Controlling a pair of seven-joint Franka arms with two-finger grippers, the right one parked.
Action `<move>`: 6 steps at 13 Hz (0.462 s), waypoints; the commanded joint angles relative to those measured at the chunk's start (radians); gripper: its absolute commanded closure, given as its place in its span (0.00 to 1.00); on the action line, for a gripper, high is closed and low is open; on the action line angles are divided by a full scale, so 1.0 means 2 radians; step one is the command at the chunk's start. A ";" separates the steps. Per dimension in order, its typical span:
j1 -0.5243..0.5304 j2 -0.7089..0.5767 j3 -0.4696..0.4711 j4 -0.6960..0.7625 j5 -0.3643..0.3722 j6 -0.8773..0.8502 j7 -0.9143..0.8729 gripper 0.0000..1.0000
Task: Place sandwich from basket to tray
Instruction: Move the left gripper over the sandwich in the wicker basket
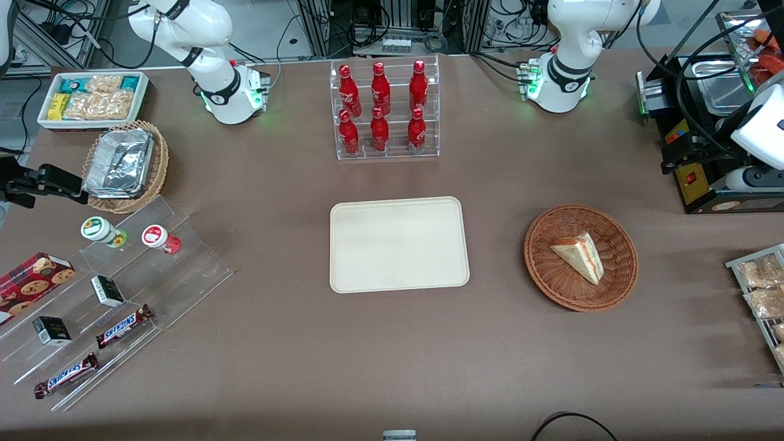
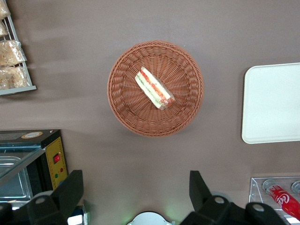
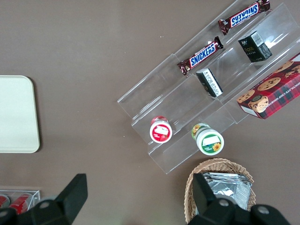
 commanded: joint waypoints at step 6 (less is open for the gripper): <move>-0.008 0.027 0.006 -0.017 0.010 0.030 0.007 0.00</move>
